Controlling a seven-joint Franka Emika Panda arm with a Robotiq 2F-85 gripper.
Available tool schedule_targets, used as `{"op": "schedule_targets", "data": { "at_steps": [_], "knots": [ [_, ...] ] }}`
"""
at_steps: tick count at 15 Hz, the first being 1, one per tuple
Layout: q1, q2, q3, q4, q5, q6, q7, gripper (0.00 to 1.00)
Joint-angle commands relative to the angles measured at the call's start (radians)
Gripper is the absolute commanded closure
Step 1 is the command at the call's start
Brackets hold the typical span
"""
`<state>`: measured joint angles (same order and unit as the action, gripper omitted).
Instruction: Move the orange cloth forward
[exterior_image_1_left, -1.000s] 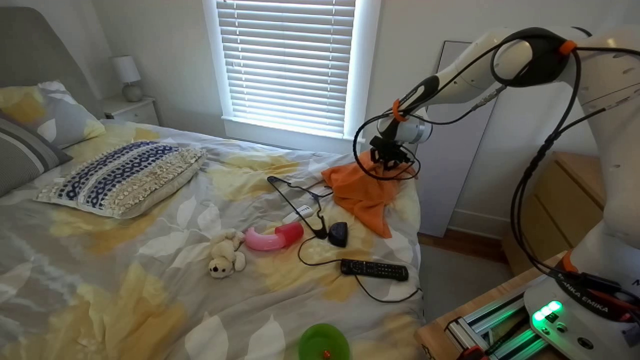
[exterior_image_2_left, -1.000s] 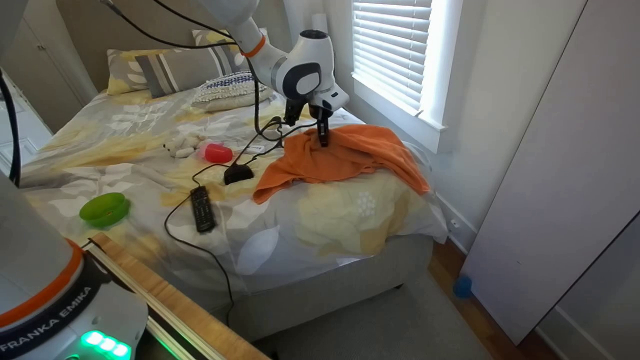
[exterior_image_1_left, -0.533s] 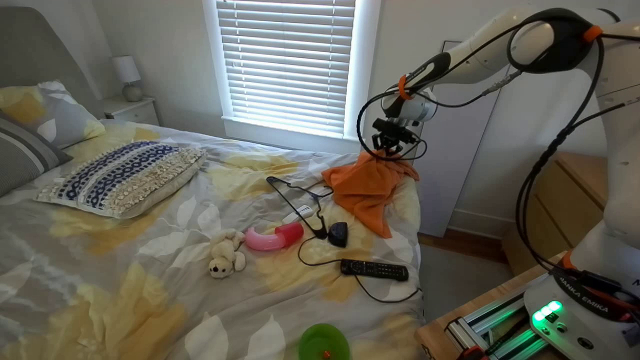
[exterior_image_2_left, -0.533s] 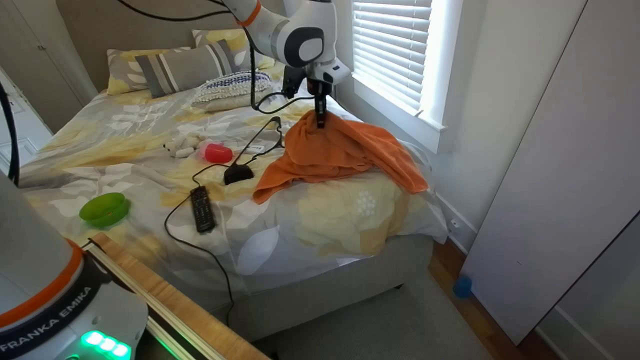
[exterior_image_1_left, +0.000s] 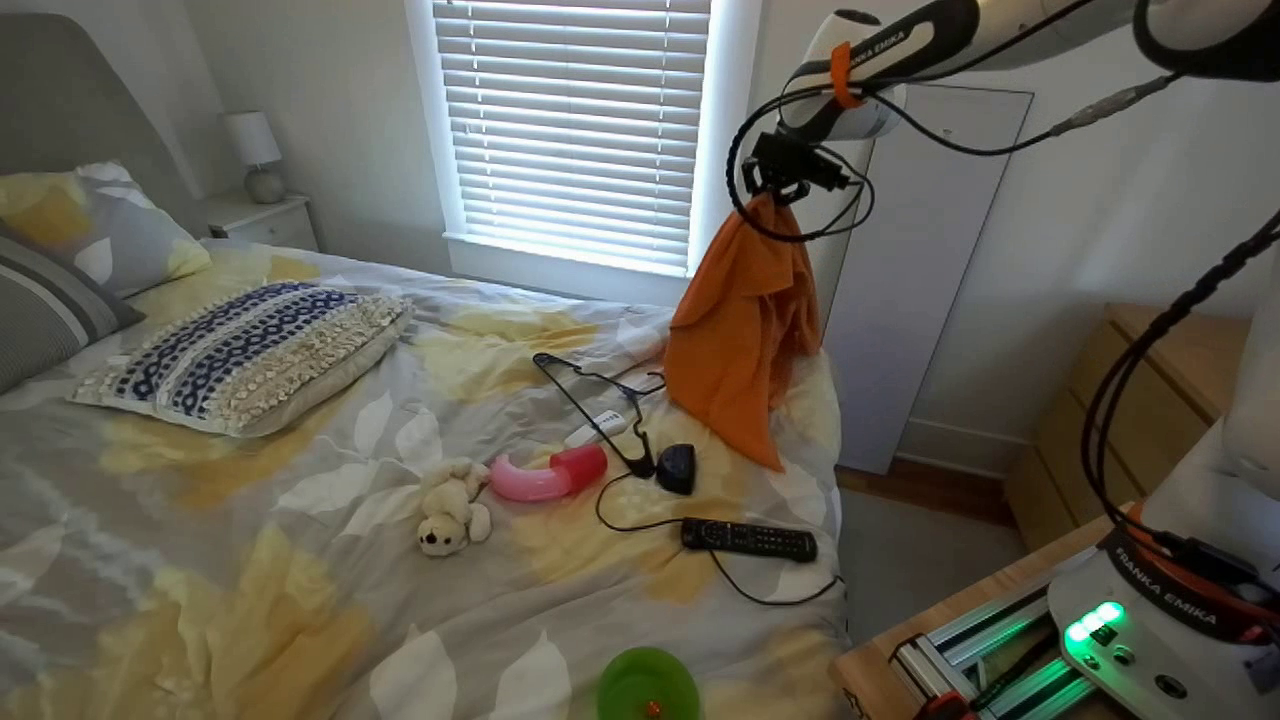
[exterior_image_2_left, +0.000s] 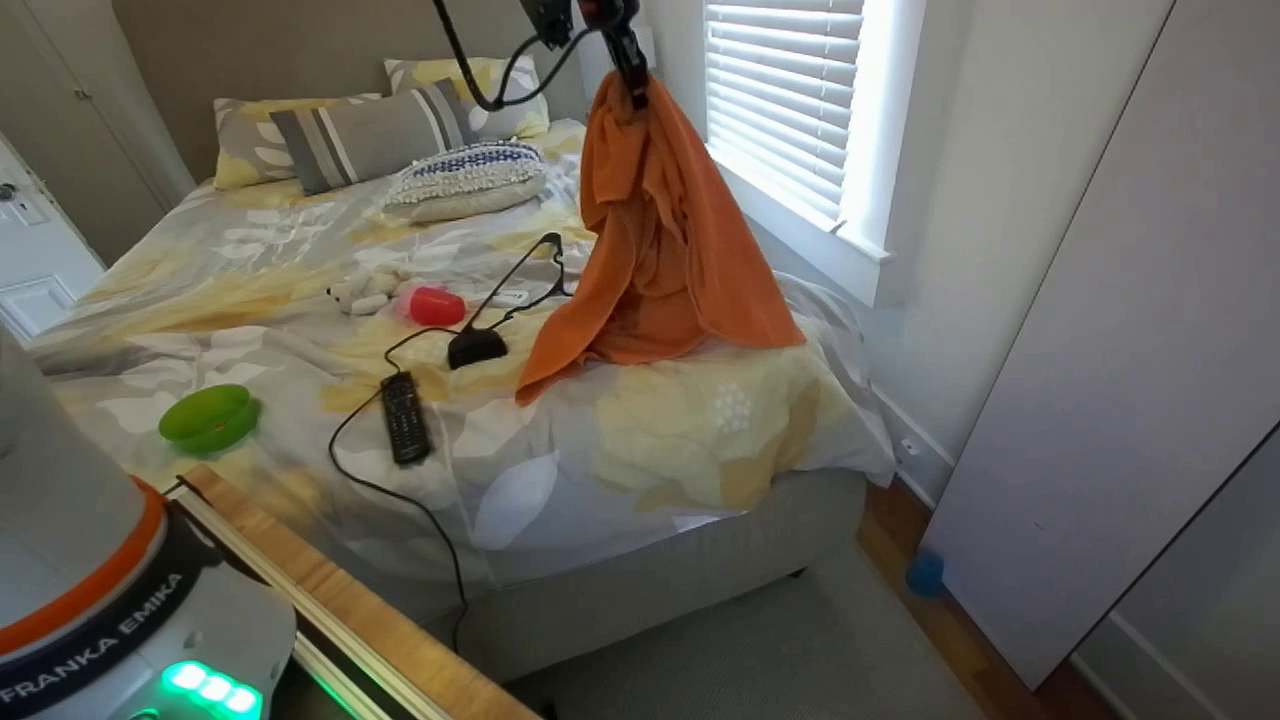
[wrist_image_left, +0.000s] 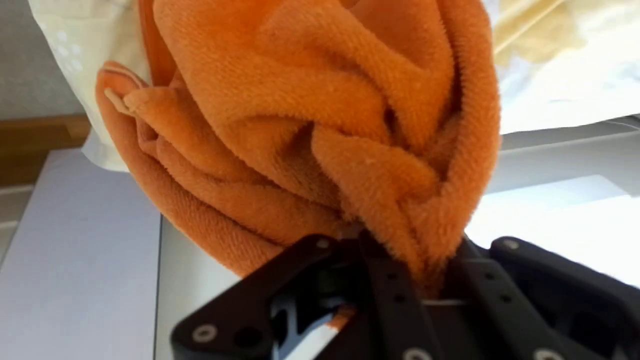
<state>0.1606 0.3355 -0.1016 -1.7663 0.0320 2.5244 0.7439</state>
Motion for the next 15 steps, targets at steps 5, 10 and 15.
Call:
{"op": "schedule_targets", "data": {
  "at_steps": [5, 10, 15],
  "knots": [
    [0.047, -0.139, 0.052, 0.017, -0.191, 0.06, 0.051, 0.86],
    [0.049, -0.147, 0.056, 0.014, -0.208, 0.067, 0.055, 0.86],
    [0.043, -0.138, 0.077, 0.097, -0.183, 0.032, -0.008, 0.96]
  ]
}}
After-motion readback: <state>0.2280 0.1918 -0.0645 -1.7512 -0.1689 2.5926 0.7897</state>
